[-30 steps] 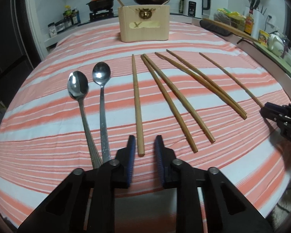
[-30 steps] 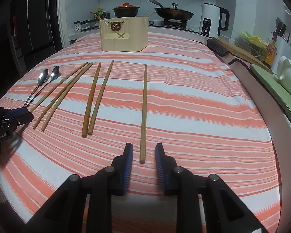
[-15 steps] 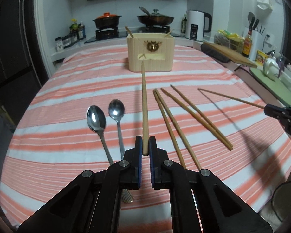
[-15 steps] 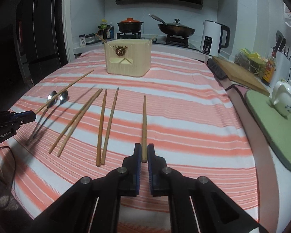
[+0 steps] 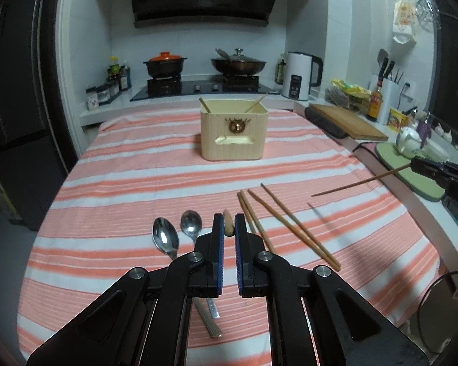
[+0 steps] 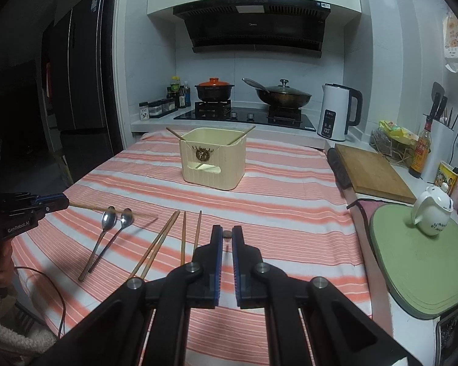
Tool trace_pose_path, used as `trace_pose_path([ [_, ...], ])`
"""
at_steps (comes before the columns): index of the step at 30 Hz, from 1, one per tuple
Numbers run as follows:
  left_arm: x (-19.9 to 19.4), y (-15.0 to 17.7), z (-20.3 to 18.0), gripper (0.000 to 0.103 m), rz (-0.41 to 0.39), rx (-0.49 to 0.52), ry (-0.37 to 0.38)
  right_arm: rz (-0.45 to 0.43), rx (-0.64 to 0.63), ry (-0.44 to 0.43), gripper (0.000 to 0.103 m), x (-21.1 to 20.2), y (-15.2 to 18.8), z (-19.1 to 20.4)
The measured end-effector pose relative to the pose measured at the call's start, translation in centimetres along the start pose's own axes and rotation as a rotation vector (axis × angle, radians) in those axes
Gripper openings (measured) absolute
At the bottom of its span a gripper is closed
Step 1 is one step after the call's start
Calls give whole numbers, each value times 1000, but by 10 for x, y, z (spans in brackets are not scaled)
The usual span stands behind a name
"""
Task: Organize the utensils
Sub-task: 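Lift the left tool's chopstick toward the cream box while the right tool carries its chopstick there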
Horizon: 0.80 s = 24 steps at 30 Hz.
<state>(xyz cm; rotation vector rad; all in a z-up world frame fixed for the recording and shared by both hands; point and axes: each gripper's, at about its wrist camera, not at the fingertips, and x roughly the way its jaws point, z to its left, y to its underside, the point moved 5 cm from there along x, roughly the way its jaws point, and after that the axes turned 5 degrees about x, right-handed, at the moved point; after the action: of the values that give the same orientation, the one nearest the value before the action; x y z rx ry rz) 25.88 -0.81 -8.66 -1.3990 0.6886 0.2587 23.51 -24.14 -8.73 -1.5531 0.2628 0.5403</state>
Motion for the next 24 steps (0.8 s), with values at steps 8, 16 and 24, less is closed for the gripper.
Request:
trace_pose_path([
  [8,-5,-12,10,4,-27,-55,33,-3,12,-29,6,-3,-6,2],
  [16,-21,-44,7,4,-76,-43,79,-9,6,-78,6,-8,-32,8],
  [24,-28,-64,2,4,-89,-31,111,-22,15,-146,6,-5,-60,21],
])
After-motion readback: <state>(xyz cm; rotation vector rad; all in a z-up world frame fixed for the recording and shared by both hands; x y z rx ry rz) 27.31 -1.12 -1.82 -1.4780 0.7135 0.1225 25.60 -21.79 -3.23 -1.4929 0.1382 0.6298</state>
